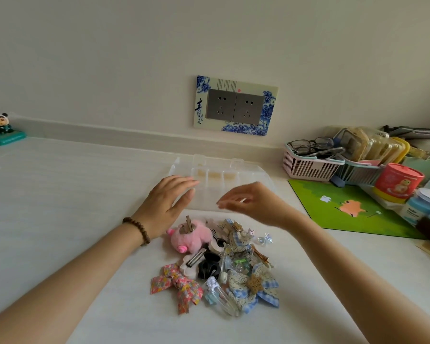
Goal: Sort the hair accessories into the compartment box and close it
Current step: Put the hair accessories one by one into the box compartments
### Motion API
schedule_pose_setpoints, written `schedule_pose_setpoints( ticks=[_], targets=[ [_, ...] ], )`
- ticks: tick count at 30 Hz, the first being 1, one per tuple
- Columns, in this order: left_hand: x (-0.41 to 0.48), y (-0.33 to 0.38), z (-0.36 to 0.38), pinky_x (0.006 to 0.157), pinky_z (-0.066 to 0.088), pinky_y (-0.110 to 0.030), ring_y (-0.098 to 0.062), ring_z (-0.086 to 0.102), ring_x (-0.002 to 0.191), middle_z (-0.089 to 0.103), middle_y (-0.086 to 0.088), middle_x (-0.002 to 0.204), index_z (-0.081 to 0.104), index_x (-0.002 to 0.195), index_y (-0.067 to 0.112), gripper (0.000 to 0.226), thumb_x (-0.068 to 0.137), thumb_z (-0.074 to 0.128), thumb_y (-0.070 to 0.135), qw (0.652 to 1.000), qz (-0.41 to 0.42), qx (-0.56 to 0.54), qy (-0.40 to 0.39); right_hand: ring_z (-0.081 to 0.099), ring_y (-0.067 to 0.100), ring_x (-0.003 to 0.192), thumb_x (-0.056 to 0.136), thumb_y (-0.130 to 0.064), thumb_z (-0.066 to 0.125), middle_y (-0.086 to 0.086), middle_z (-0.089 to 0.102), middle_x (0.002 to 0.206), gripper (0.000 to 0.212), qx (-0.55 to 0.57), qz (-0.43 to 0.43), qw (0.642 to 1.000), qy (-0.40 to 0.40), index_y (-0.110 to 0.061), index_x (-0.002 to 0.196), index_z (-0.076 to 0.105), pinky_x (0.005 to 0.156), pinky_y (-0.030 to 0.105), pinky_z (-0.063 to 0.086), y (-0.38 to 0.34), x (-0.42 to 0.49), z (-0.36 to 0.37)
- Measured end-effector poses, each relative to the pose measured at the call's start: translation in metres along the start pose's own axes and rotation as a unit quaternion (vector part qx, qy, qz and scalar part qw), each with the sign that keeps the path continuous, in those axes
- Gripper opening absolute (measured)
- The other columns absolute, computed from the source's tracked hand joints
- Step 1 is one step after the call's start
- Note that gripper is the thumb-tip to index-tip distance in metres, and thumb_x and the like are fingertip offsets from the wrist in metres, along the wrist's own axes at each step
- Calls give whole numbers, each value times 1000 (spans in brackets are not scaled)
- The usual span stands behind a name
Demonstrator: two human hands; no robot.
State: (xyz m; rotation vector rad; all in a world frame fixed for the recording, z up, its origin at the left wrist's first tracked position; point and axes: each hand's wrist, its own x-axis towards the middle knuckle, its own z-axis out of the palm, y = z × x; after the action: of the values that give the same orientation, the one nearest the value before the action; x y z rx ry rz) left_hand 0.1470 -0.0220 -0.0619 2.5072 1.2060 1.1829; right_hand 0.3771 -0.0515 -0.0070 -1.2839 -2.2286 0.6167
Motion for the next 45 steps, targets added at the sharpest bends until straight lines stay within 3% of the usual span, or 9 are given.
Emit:
schedule_pose_setpoints(
  ticks=[6, 16, 21, 27, 32, 35, 38, 41, 45],
  targets=[
    [-1, 1, -1, 108, 22, -26, -3, 33, 124, 50, 6, 129, 49, 127, 25, 70, 86, 9, 66, 1000, -5, 2, -8, 58, 9, 89, 89, -29, 58, 1, 67, 113, 29, -59, 8, 997, -54, -19, 115, 64, 80, 20, 48, 8, 10, 32],
    [-1, 2, -1, 107, 19, -23, -3, 30, 126, 48, 7, 132, 47, 128, 26, 71, 85, 8, 67, 1000, -19, 1, -18, 65, 9, 81, 81, -15, 70, 1, 70, 90, 15, 76, 1, 996, -47, -9, 91, 61, 78, 20, 53, 10, 6, 31],
    [-1, 1, 0, 107, 20, -24, -2, 30, 126, 48, 9, 131, 47, 128, 27, 69, 85, 10, 66, 1000, -21, -4, -11, 69, 10, 78, 80, -3, 66, 3, 70, 92, 11, 257, 17, 958, 124, -11, 85, 59, 77, 21, 56, 4, 7, 1],
    [0, 2, 2, 105, 20, -23, 0, 27, 125, 44, 15, 129, 46, 128, 30, 68, 85, 10, 67, 1000, -26, -5, -10, 66, 4, 67, 79, -8, 70, 3, 70, 87, 10, 251, 35, 915, 313, -12, 84, 63, 68, 12, 53, 17, 20, -43],
    [0, 0, 3, 106, 21, -25, -1, 28, 126, 46, 12, 131, 47, 128, 31, 66, 85, 11, 67, 1000, -26, -1, -9, 67, 12, 70, 78, -10, 70, 8, 71, 89, 10, 199, 75, 950, 229, -6, 84, 64, 74, 22, 56, 29, 25, -35],
    [0, -1, 3, 107, 22, -25, -1, 28, 127, 47, 11, 131, 47, 128, 31, 65, 86, 11, 66, 1000, -23, 2, -9, 68, 18, 72, 78, -12, 72, 9, 72, 90, 10, 160, 80, 945, 273, -9, 83, 64, 75, 29, 57, 39, 31, -29],
    [0, -1, 3, 107, 22, -26, -1, 28, 127, 47, 11, 132, 46, 129, 31, 66, 86, 10, 66, 1000, -24, 4, -12, 68, 13, 69, 78, -11, 71, 9, 71, 89, 14, 182, 78, 926, 320, -4, 89, 64, 72, 23, 57, 44, 33, -29],
    [0, 0, 3, 107, 22, -26, -1, 27, 127, 46, 11, 132, 46, 129, 31, 67, 85, 10, 66, 1000, -27, 8, -14, 67, 7, 67, 78, -12, 71, 11, 71, 87, 16, 204, 78, 942, 255, -2, 89, 66, 71, 15, 54, 46, 32, -31],
    [1, 1, 2, 106, 20, -24, 0, 27, 126, 46, 11, 132, 46, 129, 31, 69, 84, 9, 68, 999, -27, 10, -15, 65, 10, 88, 82, -26, 68, 0, 73, 100, 18, -19, 73, 979, 188, -15, 96, 73, 79, 16, 48, 52, 33, -29]
  ],
)
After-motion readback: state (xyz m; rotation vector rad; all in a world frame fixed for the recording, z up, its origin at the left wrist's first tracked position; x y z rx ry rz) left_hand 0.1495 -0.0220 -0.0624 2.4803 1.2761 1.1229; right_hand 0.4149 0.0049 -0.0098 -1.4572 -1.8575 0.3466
